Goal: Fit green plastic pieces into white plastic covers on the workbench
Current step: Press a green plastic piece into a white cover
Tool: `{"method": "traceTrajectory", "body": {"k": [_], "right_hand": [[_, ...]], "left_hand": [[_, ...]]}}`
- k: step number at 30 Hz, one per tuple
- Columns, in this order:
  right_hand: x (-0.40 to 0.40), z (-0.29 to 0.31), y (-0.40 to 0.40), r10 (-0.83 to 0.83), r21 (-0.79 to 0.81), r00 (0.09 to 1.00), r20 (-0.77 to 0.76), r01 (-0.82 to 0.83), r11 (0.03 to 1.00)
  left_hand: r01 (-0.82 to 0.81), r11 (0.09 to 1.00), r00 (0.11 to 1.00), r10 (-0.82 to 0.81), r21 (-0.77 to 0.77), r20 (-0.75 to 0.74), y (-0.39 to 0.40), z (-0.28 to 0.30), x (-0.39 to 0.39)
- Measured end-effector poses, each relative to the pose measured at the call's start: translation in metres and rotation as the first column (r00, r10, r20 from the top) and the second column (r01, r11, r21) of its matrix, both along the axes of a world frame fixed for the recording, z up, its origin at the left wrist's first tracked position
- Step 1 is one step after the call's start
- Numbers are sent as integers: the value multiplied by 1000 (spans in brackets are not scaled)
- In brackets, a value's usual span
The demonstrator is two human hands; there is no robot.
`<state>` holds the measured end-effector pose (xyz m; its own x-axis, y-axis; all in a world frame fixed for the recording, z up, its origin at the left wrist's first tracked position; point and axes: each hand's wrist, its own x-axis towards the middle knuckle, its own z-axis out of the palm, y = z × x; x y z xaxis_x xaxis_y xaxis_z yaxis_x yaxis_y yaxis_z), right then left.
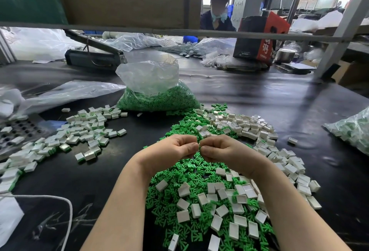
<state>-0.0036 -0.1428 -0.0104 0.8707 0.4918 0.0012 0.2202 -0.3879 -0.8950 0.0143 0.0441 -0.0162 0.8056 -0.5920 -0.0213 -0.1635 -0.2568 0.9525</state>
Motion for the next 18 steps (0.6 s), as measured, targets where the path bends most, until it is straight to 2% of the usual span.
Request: {"method": "traceTrajectory", "body": {"k": [3,10,18], "right_hand": [[1,-2,2,-20,50,999,-45,22,998],[1,-4,1,-41,35,997,-67,44,998],[1,-3,2,-15,-2,999,-29,15,1000]], "left_hand": [[-8,1000,1000,8,-27,3,2,-1,1],[-19,1000,1000,18,6,18,1,-6,3],[-3,999,1000,3,36,3,0,-5,4]]}}
